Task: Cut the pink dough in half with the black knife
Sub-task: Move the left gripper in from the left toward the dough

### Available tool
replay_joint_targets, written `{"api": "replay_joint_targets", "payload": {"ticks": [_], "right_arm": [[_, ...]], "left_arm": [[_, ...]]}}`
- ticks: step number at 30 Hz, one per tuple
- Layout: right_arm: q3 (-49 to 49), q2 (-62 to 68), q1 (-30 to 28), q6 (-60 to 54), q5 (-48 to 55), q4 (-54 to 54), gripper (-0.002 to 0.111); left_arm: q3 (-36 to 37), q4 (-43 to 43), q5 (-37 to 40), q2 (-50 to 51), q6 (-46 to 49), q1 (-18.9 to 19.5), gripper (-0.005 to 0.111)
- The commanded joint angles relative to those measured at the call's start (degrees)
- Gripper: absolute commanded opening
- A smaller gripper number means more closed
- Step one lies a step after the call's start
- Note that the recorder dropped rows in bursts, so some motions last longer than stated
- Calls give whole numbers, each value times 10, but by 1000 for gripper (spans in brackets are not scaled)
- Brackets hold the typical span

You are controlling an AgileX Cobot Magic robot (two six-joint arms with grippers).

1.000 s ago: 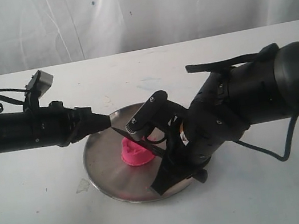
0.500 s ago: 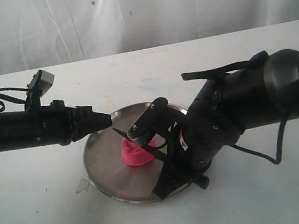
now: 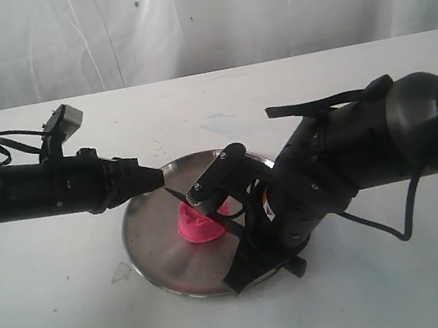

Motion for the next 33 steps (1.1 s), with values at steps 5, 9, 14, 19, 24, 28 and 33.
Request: {"api": "replay_joint_targets", "payload": {"ticks": [5,9,14,19,24,28,33], "right_arm": [[1,-1,-1,2,-1,-1,0],[1,-1,-1,2,0,-1,0],[1,-1,-1,2,0,-1,0],[1,-1,-1,2,0,-1,0],[1,-1,-1,2,0,-1,0],[1,-1,-1,2,3,-1,0],[1,-1,-1,2,3,-1,0]], "left_arm": [[-47,-13,40,52,5,-3,0],[-60,-13,41,73,2,-3,0],[-63,-13,42,92,1,-3,0],[-64,-13,39,98,1,-3,0],[-76,-13,39,98,0,-3,0],[-90,-13,35,98,0,-3,0],[-90,-13,21,102,0,-3,0]]}}
